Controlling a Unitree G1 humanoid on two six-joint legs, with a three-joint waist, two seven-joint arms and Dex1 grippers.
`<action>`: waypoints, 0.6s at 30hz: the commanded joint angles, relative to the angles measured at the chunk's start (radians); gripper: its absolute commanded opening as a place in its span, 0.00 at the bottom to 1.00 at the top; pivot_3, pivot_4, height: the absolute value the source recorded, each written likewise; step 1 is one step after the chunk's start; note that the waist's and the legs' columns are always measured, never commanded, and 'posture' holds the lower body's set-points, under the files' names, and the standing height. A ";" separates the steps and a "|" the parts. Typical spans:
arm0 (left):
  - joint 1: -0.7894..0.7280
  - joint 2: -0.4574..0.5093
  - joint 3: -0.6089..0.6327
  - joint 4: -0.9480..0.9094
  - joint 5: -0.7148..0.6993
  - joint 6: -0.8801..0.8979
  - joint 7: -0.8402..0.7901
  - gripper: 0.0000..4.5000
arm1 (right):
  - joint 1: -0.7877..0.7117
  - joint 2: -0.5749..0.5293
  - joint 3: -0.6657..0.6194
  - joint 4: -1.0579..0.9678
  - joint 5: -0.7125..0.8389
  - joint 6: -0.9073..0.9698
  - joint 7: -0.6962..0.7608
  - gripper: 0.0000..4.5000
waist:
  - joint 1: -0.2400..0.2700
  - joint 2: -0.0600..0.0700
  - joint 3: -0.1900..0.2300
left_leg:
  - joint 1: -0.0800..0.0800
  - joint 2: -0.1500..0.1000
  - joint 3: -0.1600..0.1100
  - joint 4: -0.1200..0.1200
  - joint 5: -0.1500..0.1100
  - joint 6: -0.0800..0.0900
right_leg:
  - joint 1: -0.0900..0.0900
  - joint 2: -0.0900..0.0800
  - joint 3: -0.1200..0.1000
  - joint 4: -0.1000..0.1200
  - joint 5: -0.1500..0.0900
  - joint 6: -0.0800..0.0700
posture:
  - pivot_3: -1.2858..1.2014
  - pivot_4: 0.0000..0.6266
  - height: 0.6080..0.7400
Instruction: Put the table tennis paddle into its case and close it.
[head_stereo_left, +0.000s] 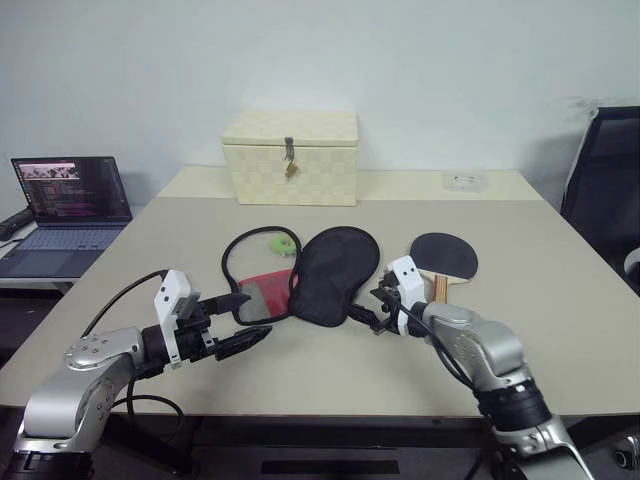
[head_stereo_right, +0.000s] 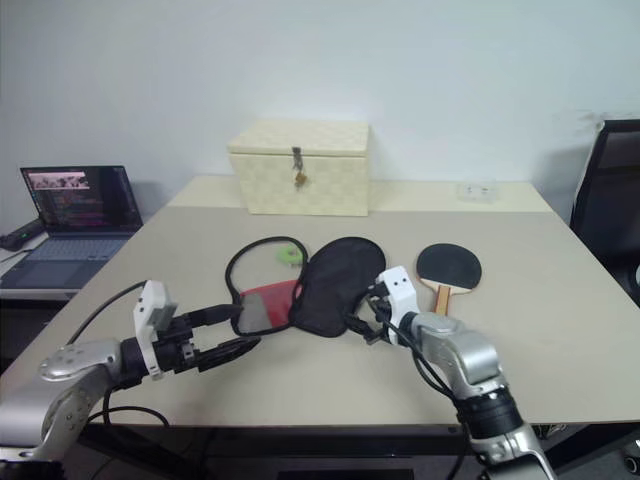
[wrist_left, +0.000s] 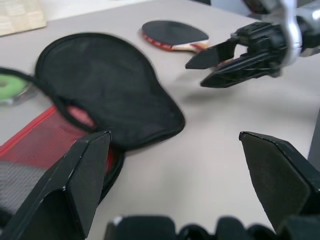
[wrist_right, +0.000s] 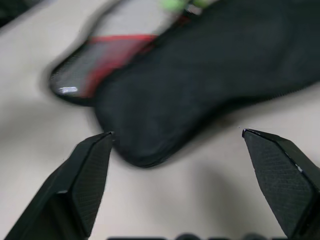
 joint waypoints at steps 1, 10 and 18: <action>-0.041 0.032 0.034 0.005 -0.002 -0.020 -0.023 1.00 | -0.067 0.050 -0.028 0.110 -0.031 -0.049 -0.043 1.00 | -0.001 0.000 0.000 | 0.000 0.000 0.000 0.000 0.000 0.000 | 0.000 0.000 0.000 0.000 0.000 0.000 | 0.52 0.24 1.00; -0.020 0.040 0.047 -0.020 0.009 -0.023 -0.008 1.00 | -0.160 0.160 -0.088 0.313 -0.030 -0.095 -0.063 1.00 | -0.005 0.000 0.000 | -0.001 0.001 0.000 -0.001 0.000 0.000 | -0.001 0.000 0.000 0.001 0.000 0.000 | 0.52 0.24 1.00; 0.006 0.053 0.073 -0.058 -0.005 -0.009 0.007 1.00 | -0.244 0.252 -0.117 0.461 -0.040 -0.161 -0.046 1.00 | -0.026 0.000 0.000 | 0.000 0.001 0.000 -0.002 0.000 0.000 | -0.002 0.000 0.001 0.001 0.000 -0.001 | 0.52 0.24 1.00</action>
